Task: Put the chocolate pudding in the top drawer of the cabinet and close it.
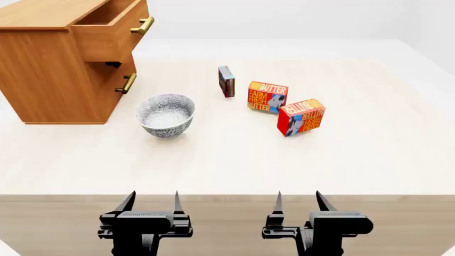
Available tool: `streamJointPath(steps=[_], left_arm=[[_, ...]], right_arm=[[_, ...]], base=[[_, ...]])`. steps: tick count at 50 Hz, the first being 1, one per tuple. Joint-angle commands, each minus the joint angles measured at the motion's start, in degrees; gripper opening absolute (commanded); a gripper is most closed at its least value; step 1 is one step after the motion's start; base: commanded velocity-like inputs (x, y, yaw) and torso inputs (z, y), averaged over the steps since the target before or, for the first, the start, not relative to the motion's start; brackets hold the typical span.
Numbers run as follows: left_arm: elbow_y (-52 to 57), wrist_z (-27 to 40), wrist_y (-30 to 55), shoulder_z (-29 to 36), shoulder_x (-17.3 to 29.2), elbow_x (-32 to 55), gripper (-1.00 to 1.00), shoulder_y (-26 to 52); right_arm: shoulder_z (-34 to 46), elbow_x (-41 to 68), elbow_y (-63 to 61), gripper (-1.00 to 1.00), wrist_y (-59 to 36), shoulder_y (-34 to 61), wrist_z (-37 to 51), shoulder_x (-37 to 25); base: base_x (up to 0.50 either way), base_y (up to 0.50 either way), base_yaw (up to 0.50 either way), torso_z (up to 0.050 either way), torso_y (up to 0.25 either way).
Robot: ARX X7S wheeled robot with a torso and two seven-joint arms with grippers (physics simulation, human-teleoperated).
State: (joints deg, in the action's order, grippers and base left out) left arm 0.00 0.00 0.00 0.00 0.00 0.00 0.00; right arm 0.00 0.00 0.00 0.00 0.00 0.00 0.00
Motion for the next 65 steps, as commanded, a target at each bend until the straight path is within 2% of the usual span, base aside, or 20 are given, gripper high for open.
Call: streamJointPath(steps=[1,10,53,65], left_arm=[[-0.1,1.1,0.0,1.0,0.9,0.9,1.0,0.1],[-0.3,2.7,1.5,3.1,2.5,2.2,1.0,0.4],[-0.8,5.5,0.6,6.4,5.6,6.9,1.0,0.9],[1.8,5.7,3.8,6.9,6.8,9.0,1.0,1.0]], right_arm=[[1.1,1.1,0.2,1.0,-0.1,0.1,1.1,-0.9],[3.1,3.5,0.6,1.0,-0.9,0.7,2.5,-2.4],[7.1,7.0,0.9,1.0,-1.9,1.4,6.0,-5.7],[7.2,8.6,-2.0,1.0,-5.3,1.4,7.3,-6.6]], base=[[0.0,0.0,0.0,0.0,0.0],[0.0,0.06,0.0,0.0,0.0],[0.0,0.47,0.0,0.0,0.0],[0.0,0.0,0.0,0.0,0.0]])
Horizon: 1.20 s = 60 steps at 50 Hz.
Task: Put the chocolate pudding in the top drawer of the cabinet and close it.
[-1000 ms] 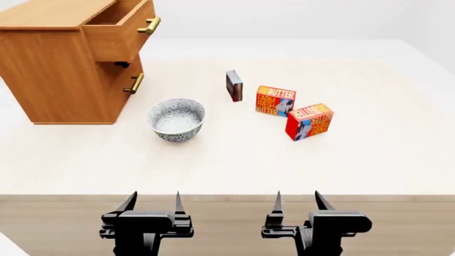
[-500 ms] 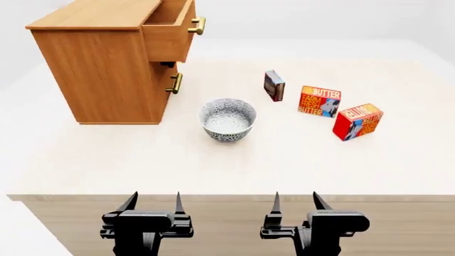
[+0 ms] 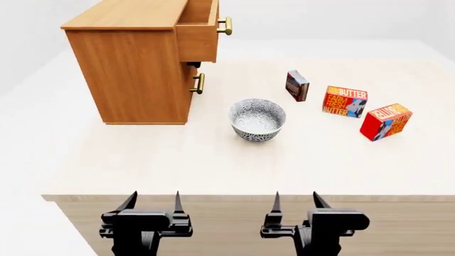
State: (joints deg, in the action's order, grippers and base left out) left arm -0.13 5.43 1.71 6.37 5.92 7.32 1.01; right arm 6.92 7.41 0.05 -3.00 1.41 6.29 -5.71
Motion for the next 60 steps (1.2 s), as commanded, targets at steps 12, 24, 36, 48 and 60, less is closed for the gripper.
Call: streamJointPath(steps=[12,24,36,48,60], left_arm=[[14.7,2.0,10.4,-0.9,2.5,6.4,1.0,-1.6],[37.5,4.0,28.4,-2.0,7.6,12.7,1.0,0.7],[48.4,6.6,50.0,-7.5,10.2,28.9,1.0,18.8],[41.2,12.9,69.4,-14.9,8.4,44.2,1.0,39.4],[35.2,12.0,75.4,-12.6,11.6,46.9,1.0,52.3]], right_arm=[[0.6,2.7,-14.4,1.0,-11.9,-0.3,3.0,-2.8],[-2.9,10.9,-36.2,1.0,-35.2,3.9,6.8,-4.9],[-9.7,24.2,-47.3,1.0,-61.3,22.6,10.9,-4.1],[-14.7,30.9,-43.3,1.0,-71.3,38.2,11.7,-2.3],[-14.7,32.5,-37.3,1.0,-73.8,48.7,10.3,-5.3]], base=[[0.0,0.0,0.0,0.0,0.0],[0.0,0.0,0.0,0.0,0.0],[0.0,0.0,0.0,0.0,0.0],[0.02,0.0,0.0,0.0,0.0],[0.08,0.0,0.0,0.0,0.0]])
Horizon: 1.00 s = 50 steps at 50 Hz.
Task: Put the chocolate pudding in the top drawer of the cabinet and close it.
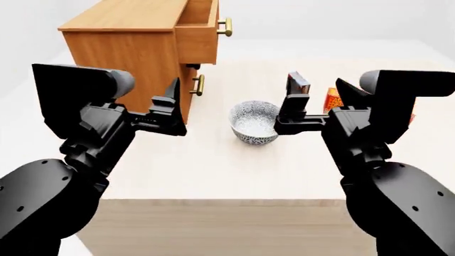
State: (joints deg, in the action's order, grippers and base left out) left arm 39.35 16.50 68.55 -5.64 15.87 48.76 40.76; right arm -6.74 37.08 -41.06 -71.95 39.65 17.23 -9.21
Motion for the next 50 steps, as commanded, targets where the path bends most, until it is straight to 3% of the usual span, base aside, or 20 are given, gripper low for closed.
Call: streamJointPath(steps=[1,21,50], left_arm=[[-4.4,0.9,8.9,-0.5,1.9,5.6,1.0,13.4],[-10.0,-0.8,9.8,3.9,5.3,4.8,1.0,24.7],[-13.3,-2.0,7.1,7.4,7.5,3.6,1.0,28.4]], right_arm=[[-1.1,2.9,4.5,1.0,-5.1,11.3,-0.8,-1.9],[-0.4,3.9,16.3,1.0,-6.1,25.1,-2.9,-3.3],[2.3,3.0,21.5,1.0,-3.2,28.0,-3.9,-5.1]], base=[[0.1,0.0,0.0,0.0,0.0],[0.15,0.01,0.0,0.0,0.0],[0.24,0.07,0.0,0.0,0.0]])
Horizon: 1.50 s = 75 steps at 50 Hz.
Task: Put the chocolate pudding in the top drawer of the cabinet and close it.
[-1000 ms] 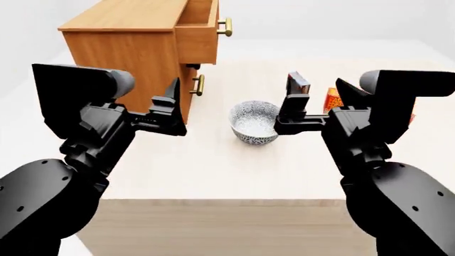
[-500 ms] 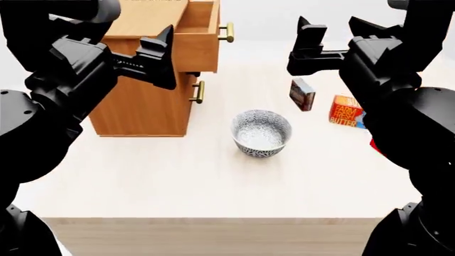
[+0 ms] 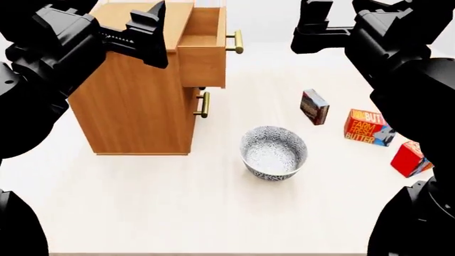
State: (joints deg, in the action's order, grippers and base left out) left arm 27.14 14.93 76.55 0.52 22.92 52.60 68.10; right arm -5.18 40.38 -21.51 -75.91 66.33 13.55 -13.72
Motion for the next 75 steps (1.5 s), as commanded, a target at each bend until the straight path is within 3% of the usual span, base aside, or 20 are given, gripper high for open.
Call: streamJointPath(steps=[1,54,60,62,67,75], left_arm=[[-1.1,-0.4,-0.8,1.2,0.4,-0.1,1.0,1.1],[-0.4,6.7,5.1,-4.0,1.1,7.2,1.0,0.7],[-1.0,12.4,12.0,-10.1,-0.5,14.9,1.0,2.5],[-2.6,17.6,13.2,-11.5,0.0,21.2,1.0,3.5],[-6.4,31.1,12.5,-11.7,3.3,37.1,1.0,5.7],[-8.3,44.0,8.6,-9.0,8.3,52.8,1.0,8.0]], right_arm=[[0.7,-0.3,2.0,1.0,0.8,1.4,-0.2,-0.6],[2.8,2.1,5.2,1.0,0.2,2.0,0.0,-0.9],[3.4,3.4,15.6,1.0,-3.9,9.7,-1.3,1.0],[3.9,3.8,21.2,1.0,-5.5,13.1,-2.3,1.9],[9.2,0.8,36.1,1.0,-1.8,21.0,-7.2,2.9],[18.6,-3.2,58.8,1.0,3.2,32.2,-18.1,5.6]], base=[[0.35,0.0,0.0,0.0,0.0],[0.32,0.0,0.0,0.0,0.001],[0.0,0.0,0.0,0.0,0.0],[0.0,0.0,0.0,0.0,0.0],[0.0,0.0,0.0,0.0,0.0],[0.0,0.0,0.0,0.0,0.0]])
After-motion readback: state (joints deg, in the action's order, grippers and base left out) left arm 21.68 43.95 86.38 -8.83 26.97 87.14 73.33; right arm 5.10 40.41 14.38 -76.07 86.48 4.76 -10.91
